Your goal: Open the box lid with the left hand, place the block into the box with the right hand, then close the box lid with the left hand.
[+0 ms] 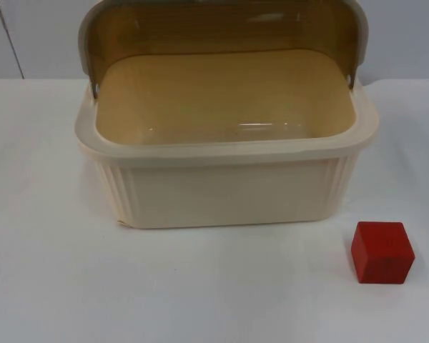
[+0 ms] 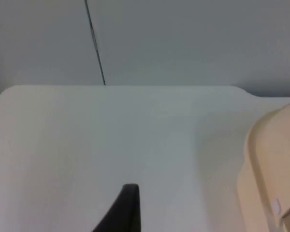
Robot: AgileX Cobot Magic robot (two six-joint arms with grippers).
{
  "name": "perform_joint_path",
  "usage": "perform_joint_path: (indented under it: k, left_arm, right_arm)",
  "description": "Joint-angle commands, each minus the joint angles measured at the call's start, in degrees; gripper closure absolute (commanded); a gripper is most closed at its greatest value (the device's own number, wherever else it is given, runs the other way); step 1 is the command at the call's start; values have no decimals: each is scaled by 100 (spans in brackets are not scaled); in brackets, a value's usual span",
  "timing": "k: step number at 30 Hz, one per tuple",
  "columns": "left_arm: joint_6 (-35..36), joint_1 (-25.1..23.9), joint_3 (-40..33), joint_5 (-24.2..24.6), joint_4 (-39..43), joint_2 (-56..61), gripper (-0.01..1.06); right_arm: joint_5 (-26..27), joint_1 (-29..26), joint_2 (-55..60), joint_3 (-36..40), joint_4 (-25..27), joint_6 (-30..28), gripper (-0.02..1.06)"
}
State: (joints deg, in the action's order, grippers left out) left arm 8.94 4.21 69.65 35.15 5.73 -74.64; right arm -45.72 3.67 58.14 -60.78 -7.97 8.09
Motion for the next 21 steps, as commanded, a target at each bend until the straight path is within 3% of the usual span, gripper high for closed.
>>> perform_joint_path:
  k: [1,5,9,12,15,21]
  left_arm:
    - [55,-22,-19,-187,-64,47,3]
    - [55,-22,-19,-341,-212,103,3]
    - [55,-22,-19,-188,-216,108,3]
    - [55,-22,-19,-4,-177,98,3]
    - [55,-22,-19,32,-166,98,3]
    - [33,-22,-19,180,-147,98,3]
  right_arm:
    - [28,3,-15,320,291,43,0]
    - [526,17,60,1193,594,-30,0]
    - [1262,17,247,1744,1134,-17,0]
    - [999,61,740,1802,1731,-152,0]
    - [1028,254,1160,1802,1758,-230,0]
    - [1610,1152,2198,1790,1663,283,0]
